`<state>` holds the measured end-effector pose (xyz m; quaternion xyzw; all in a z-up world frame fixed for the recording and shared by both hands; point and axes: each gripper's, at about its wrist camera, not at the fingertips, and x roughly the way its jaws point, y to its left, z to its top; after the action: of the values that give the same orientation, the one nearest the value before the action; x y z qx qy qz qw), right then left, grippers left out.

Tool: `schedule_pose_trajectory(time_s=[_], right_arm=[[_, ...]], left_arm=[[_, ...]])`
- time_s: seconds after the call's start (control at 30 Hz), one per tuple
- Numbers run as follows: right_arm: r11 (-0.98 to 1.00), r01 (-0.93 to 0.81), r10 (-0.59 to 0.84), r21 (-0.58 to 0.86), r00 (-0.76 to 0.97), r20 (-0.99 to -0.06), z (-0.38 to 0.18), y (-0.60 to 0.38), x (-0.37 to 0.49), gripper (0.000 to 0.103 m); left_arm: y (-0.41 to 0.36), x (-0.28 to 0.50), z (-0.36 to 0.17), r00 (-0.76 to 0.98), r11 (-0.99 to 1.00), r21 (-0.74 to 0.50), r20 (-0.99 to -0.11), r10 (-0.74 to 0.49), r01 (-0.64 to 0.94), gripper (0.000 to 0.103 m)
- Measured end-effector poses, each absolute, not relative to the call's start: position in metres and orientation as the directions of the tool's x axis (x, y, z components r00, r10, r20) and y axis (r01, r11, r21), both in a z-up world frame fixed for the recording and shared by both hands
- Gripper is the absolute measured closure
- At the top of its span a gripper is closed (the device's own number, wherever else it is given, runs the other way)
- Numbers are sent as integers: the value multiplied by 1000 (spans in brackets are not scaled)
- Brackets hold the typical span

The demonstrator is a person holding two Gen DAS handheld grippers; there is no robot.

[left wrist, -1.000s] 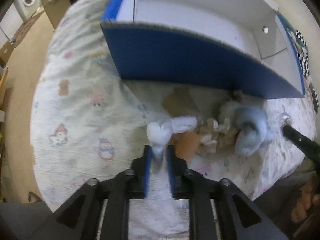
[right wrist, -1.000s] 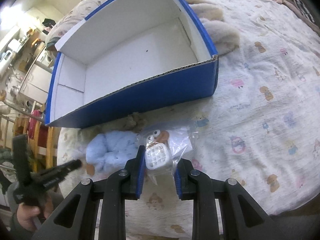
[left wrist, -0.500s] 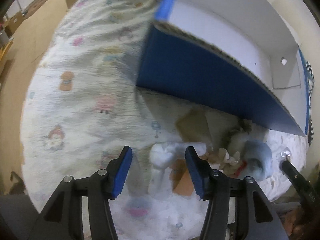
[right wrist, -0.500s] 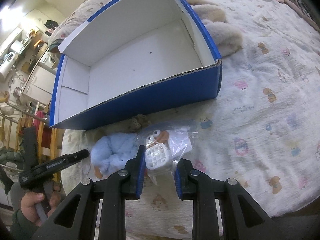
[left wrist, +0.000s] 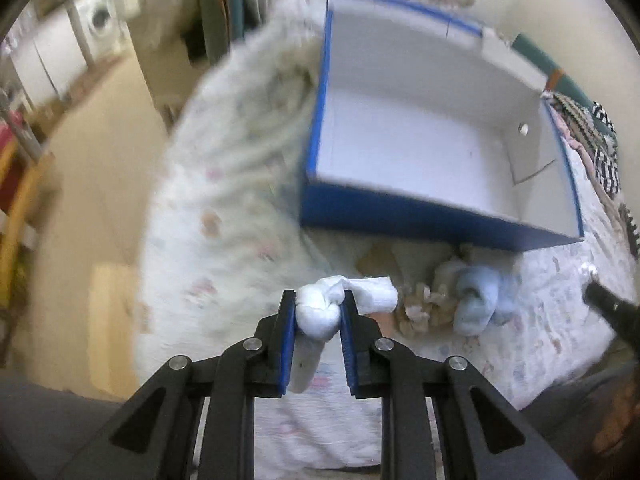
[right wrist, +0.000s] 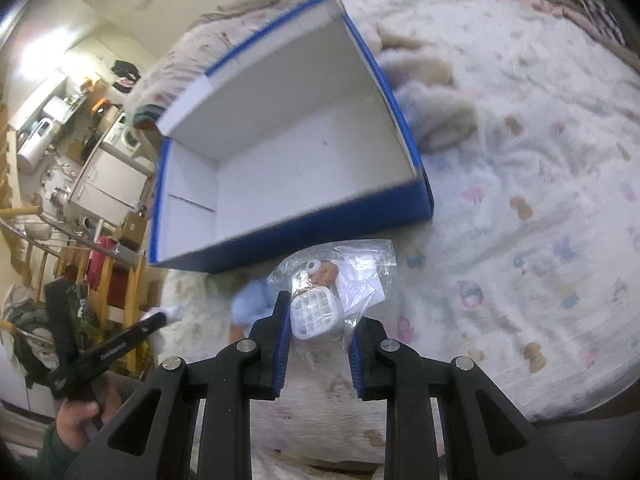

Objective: Organize soft objects
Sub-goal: 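Carry the cotton and bag over the box with both tools and release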

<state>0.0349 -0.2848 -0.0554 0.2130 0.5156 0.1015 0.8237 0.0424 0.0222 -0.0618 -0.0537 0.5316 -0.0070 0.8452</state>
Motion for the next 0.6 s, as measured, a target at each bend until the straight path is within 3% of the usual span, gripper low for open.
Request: schedule_pose_trajectory(time_s=[0.2, 0.6], right_arm=[[903, -22, 382, 429, 500, -777, -20, -272, 43, 76], [925, -96, 358, 368, 545, -758, 1, -254, 95, 76]], left_arm=[[29, 43, -15, 540, 996, -72, -841, -35, -47, 84], [10, 112, 13, 580, 999, -40, -814, -37, 9, 84]])
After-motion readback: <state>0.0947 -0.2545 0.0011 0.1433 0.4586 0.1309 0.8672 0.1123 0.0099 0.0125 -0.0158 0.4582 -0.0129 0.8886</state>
